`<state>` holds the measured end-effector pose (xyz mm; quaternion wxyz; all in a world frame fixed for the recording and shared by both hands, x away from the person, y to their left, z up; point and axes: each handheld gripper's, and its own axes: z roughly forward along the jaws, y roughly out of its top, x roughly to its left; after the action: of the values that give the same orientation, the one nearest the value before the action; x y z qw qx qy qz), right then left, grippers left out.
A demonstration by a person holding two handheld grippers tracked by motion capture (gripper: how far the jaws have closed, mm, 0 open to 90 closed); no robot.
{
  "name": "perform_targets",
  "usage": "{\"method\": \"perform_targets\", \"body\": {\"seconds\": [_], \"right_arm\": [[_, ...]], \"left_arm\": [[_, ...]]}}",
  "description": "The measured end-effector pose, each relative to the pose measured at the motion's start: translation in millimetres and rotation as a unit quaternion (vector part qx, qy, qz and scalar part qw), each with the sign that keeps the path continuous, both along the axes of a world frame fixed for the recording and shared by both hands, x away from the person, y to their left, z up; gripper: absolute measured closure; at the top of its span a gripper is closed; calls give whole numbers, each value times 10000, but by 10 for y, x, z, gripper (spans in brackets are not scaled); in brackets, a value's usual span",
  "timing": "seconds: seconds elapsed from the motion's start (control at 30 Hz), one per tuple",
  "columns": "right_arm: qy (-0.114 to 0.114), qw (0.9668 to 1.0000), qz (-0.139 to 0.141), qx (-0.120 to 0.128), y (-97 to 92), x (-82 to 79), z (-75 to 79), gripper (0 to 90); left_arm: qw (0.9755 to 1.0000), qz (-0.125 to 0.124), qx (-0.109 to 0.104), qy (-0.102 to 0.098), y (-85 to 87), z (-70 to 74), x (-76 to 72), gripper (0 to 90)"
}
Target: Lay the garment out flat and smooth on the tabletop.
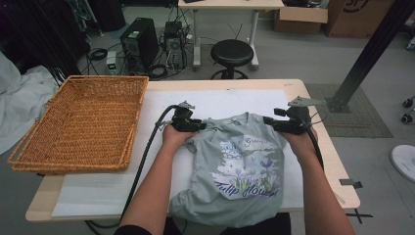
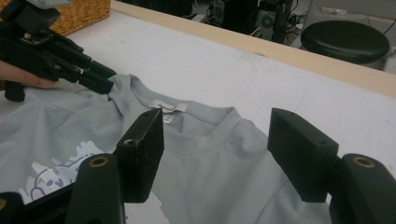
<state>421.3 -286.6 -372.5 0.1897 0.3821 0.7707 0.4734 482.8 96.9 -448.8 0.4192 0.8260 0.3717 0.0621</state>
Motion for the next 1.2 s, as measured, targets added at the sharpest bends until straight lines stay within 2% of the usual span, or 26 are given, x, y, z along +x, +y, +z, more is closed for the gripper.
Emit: {"method": "perform_targets", "body": {"seconds": [0.07,0.1,0.17,0.2,0.23,0.3,0.37,0.43,0.47,0.5,0.53,0.57,0.6,0.63,0.67,0.7,0.83,0.9,0.93,0.97,1.0,1.03,1.07,1.13,1.17,1.2], "right_arm": [[7,10000,-13,3,10,0,-9,364],[0,10000,-19,10,14,-4,-11,367],[16,10000,-11,-5,24,-8,-18,367],[16,10000,-11,-5,24,-8,-18,367],[29,10000,-9,-36,33,-6,-25,368],[34,10000,-27,-37,37,3,-35,369],[40,10000,-49,-33,38,21,-45,370],[47,10000,-59,-30,38,31,-52,371],[74,9999,-85,-18,36,52,-68,371],[89,9999,-101,-10,35,66,-81,371],[109,9999,-109,-9,34,75,-89,371],[128,9998,-118,-17,32,93,-103,371],[134,9998,-125,-16,33,102,-110,372],[156,9998,-131,-10,34,116,-122,373],[161,9998,-131,-23,39,132,-134,374],[169,9998,-127,-30,45,151,-146,374],[229,9996,-158,-58,75,263,-199,381],[296,9994,-147,-107,91,307,-211,381],[385,9988,-139,-266,136,405,-235,381],[430,9984,-142,-326,162,458,-250,380],[490,9980,-141,-380,189,517,-266,379],[534,9973,-175,-464,224,592,-290,377],[534,9973,-175,-464,224,592,-290,377],[586,9968,-227,-503,277,701,-323,371],[627,9958,-300,-588,350,823,-357,368],[696,9951,-304,-625,380,886,-376,364]], "left_arm": [[9996,-51,209,-173,-29,24,-28,871],[9979,-117,508,-396,-27,86,-29,873],[9980,-65,390,-484,36,160,11,875],[9980,-65,390,-484,36,160,11,875],[9973,-38,426,-605,100,255,74,875],[9970,-68,458,-615,122,301,122,874],[9957,-124,602,-696,175,450,282,873],[9951,-123,654,-725,190,494,343,873],[9941,-91,764,-767,206,530,406,873],[9932,109,890,-744,256,587,526,871],[9932,109,890,-744,256,587,526,866],[9941,341,692,-765,314,598,581,854],[9941,341,692,-765,314,598,581,825],[9945,528,568,-701,351,583,583,712],[9945,528,568,-701,351,583,583,649],[9961,484,397,-623,388,576,545,632],[9971,475,269,-524,421,581,483,546],[9964,557,153,-619,435,582,403,532],[9965,573,39,-611,441,584,368,465],[9957,631,-71,-669,447,591,284,441],[9957,631,-71,-669,447,591,284,438],[9955,637,-178,-679,456,605,227,418],[9947,673,-256,-733,464,617,180,418],[9936,700,-336,-821,485,655,103,385],[9918,753,-419,-940,510,689,23,360],[9918,753,-419,-940,510,689,23,347]]}}
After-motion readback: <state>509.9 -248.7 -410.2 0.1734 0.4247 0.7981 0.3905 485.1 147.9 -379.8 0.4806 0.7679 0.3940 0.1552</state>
